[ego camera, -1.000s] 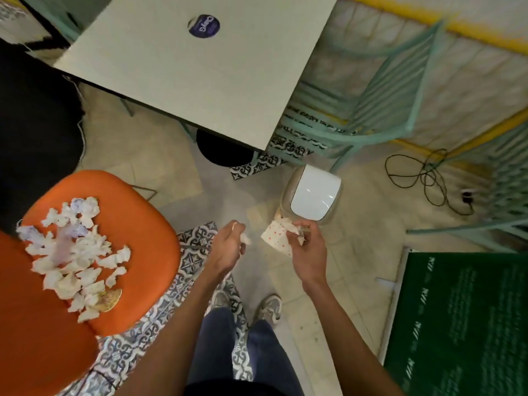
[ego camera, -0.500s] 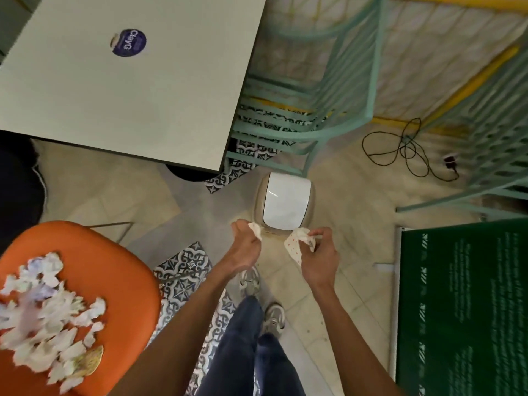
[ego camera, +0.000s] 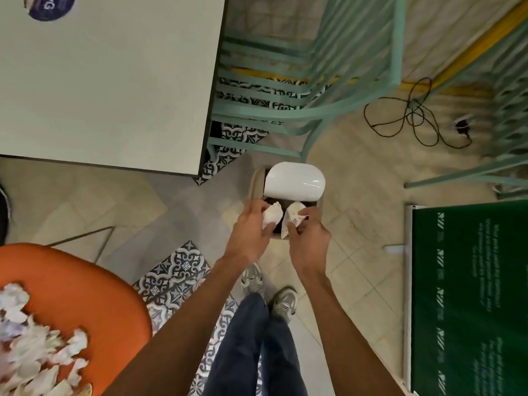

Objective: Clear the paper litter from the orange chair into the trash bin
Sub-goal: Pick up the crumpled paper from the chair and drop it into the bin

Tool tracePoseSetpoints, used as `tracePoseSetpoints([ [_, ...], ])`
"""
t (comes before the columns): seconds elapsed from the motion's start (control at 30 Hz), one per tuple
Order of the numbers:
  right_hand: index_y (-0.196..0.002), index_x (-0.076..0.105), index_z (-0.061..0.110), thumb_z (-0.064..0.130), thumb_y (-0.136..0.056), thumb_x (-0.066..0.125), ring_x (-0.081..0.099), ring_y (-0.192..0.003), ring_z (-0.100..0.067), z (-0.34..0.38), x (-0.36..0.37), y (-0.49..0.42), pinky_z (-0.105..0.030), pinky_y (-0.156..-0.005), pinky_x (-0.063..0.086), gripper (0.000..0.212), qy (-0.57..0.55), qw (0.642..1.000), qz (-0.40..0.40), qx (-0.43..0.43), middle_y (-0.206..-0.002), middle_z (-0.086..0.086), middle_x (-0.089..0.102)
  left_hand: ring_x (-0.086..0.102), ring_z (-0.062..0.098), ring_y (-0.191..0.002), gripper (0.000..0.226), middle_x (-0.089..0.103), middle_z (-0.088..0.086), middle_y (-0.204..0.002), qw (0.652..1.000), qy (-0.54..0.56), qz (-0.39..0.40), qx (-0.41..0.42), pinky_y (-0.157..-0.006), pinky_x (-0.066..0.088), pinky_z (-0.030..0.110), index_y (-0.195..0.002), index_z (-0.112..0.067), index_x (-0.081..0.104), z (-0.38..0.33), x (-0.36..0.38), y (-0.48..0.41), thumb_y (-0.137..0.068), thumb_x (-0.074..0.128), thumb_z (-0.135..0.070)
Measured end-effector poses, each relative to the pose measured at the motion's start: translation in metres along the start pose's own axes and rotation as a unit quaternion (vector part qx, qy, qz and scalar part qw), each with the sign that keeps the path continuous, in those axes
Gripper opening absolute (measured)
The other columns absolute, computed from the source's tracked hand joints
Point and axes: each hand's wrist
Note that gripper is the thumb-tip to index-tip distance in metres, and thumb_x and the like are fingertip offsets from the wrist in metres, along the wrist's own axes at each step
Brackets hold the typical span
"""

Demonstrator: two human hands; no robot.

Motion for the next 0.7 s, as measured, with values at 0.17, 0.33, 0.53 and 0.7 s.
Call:
tracePoseSetpoints([
  [0.17,-0.123,0.053,0.012,0.012,-0.101,0.07,0.073,-0.087,-0.031,-0.004,0.023,-0.023,-0.038,-0.071,0.058,0.027,0.084,0.996,-0.007,-0.019,-0.102,-0.011,0.074,0.07,0.028,-0.101,0.039,0.064,0.0,-0.133,0.997,-0.057,-0.052,0.023,-0.088,0.058,0.05,-0.128,-0.027,0.055,0.015,0.019,-0.007,-0.095,0.075,-0.03],
  [0.33,-0.142,0.05,0.007,0.006,-0.103,0.062,0.07,-0.085,-0.032,-0.006,0.038,-0.033,-0.034,-0.066,0.048,0.041,0.123,0.992,0.024,-0.004,-0.101,-0.015,0.071,0.073,0.029,-0.092,0.041,0.067,0.003,-0.129,0.995,-0.033,-0.082,0.054,-0.08,0.062,0.05,-0.129,-0.024,0.059,0.032,0.032,-0.007,-0.093,0.078,-0.029],
  [0.53,-0.136,0.066,0.022,0.004,-0.103,0.051,0.07,-0.089,-0.022,-0.013,0.037,-0.026,-0.032,-0.08,0.061,0.041,-0.023,0.998,0.052,0.009,-0.109,-0.006,0.076,0.073,0.03,-0.09,0.038,0.063,0.0,-0.129,0.993,-0.046,-0.087,0.068,-0.081,0.062,0.049,-0.131,-0.021,0.064,0.035,0.042,-0.003,-0.095,0.076,-0.028],
  [0.7,-0.125,0.076,0.03,0.017,-0.099,0.043,0.074,-0.109,-0.016,-0.019,0.022,-0.02,-0.047,-0.089,0.066,0.044,-0.151,0.982,0.108,0.038,-0.117,0.007,0.077,0.071,0.03,-0.096,0.044,0.063,0.005,-0.126,0.994,-0.042,-0.075,0.063,-0.087,0.06,0.05,-0.141,-0.021,0.062,0.021,0.053,-0.003,-0.098,0.07,-0.013],
])
Point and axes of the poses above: each hand's wrist, its own y-axis away from the middle knuckle, its own x-axis out of the palm, z = x × y
